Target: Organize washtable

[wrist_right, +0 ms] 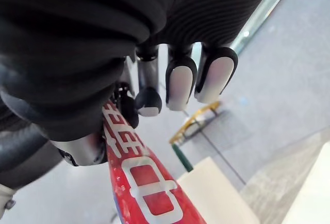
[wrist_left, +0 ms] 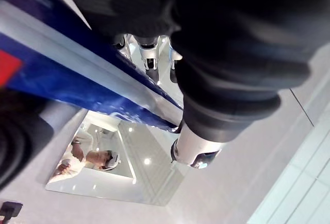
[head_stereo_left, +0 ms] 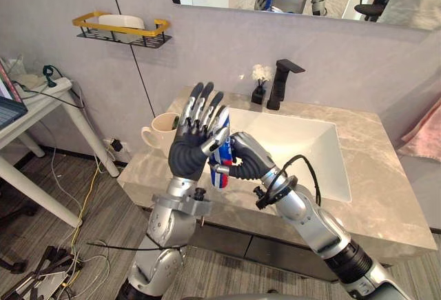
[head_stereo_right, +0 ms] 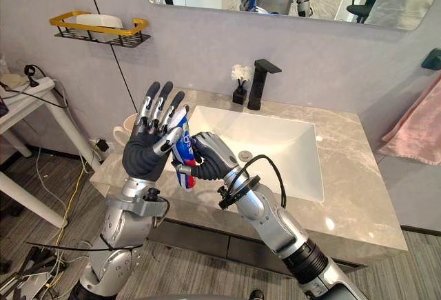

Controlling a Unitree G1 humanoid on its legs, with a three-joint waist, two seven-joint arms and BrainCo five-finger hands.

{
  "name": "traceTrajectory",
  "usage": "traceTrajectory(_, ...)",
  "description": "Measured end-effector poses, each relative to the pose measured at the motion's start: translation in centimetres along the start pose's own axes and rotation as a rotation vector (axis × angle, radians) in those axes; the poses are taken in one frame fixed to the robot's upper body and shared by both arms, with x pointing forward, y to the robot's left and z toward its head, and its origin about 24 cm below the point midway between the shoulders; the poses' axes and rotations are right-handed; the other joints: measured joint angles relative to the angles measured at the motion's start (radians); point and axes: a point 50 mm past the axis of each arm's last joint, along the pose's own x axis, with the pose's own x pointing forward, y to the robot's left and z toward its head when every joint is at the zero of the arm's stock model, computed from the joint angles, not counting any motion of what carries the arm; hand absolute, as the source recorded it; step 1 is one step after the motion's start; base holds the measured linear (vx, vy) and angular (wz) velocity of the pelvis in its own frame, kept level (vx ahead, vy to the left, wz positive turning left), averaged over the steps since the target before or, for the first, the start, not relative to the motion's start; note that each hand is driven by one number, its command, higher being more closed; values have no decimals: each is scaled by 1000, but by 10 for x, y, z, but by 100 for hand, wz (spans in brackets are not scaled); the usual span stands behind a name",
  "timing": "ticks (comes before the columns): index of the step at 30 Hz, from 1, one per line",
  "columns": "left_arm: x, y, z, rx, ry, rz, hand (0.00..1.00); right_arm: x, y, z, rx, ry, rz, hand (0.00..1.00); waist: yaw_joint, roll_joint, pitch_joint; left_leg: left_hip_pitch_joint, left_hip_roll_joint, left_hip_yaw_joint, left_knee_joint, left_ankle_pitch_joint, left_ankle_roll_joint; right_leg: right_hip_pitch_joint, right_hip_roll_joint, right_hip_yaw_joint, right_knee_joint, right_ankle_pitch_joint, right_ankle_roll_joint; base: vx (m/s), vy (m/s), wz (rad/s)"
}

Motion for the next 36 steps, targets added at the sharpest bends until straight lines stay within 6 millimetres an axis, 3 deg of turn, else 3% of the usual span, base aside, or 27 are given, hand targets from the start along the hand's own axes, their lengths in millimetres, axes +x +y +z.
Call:
traceTrajectory(5,-12,14,-6,38,48,78,0,0,-5,-2,-21,12,-28,100,1,0,0,2,0,1,-5,0,0,-1,0,1,0,0,0,0,0,0)
traceTrajectory(10,-21,30,2,236,52,126,0,-5,-10,-9,-26,56,-64,100,1,1,1,3,-1,3,-15,0,0,-2,0,1,0,0,0,0,0,0)
traceTrajectory(14,-27,40,10,334,50,149,0,-10,-24,-18,-68,90,-78,100,3,2,1,6,-1,2,-15,0,0,-1,1,0,0,0,0,0,0,0)
traceTrajectory(24,-28,38,11,361,49,126,0,-12,-26,-22,-68,103,-35,100,2,10,10,18,-1,2,-23,0,0,8,0,-1,0,0,0,0,0,0)
traceTrajectory(30,-27,34,10,346,52,98,0,-17,-19,-38,-64,173,9,100,2,11,13,18,-1,2,-23,0,0,8,1,-1,0,0,0,0,0,0)
traceTrajectory(36,-23,26,5,318,56,56,0,-17,-11,-39,-64,173,60,100,3,11,13,19,-1,1,-22,0,1,8,1,-2,0,0,0,0,0,0)
